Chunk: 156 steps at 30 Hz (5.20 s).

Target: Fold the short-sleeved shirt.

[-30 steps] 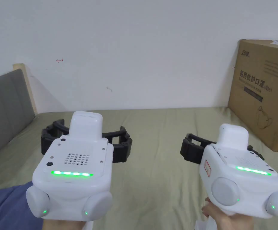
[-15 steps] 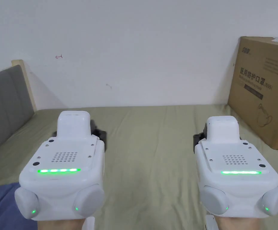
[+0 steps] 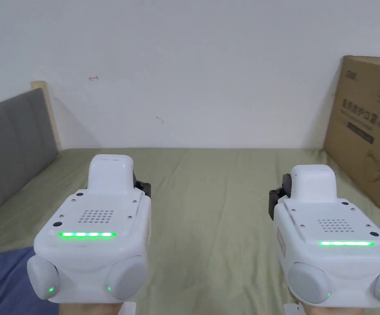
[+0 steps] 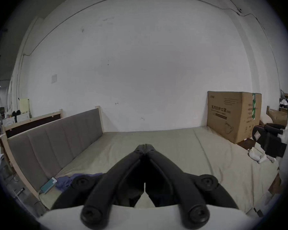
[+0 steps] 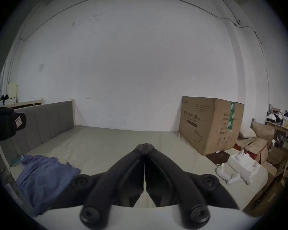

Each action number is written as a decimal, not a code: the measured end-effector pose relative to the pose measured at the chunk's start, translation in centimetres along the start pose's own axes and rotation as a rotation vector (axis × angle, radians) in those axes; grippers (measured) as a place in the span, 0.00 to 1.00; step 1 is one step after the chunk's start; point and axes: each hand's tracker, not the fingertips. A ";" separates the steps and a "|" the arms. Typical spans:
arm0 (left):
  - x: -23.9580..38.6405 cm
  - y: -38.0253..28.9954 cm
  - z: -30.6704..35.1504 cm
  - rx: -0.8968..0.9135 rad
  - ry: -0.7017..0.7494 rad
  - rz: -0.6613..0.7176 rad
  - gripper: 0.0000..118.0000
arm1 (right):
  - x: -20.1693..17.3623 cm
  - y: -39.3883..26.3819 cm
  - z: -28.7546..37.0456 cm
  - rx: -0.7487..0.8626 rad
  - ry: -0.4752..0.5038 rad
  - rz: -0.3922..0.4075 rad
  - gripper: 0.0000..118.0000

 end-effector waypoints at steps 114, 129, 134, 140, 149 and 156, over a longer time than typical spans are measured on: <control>5.0 -17.3 -14.3 -0.959 -0.531 0.255 0.00 | 9.6 -10.1 -6.3 -0.452 -0.053 -0.231 0.01; -7.8 -26.3 -20.9 -1.119 -0.031 0.258 0.73 | 5.6 -13.7 -10.0 -0.595 0.049 -0.186 0.01; -5.3 -23.7 -18.9 -1.007 0.060 0.027 0.00 | 5.6 -14.7 -10.6 -0.630 0.053 -0.181 0.01; -5.6 -22.3 -18.5 -1.020 0.046 0.045 0.00 | 7.9 -14.2 -14.5 -0.674 0.141 -0.249 0.03; -7.1 -19.4 -18.1 -0.942 -0.013 0.165 0.00 | 10.9 -18.4 -33.0 -0.911 0.086 0.060 0.79; -7.4 -19.3 -18.9 -0.955 -0.018 0.171 0.00 | 11.1 -22.3 -36.4 -1.049 0.117 0.054 0.77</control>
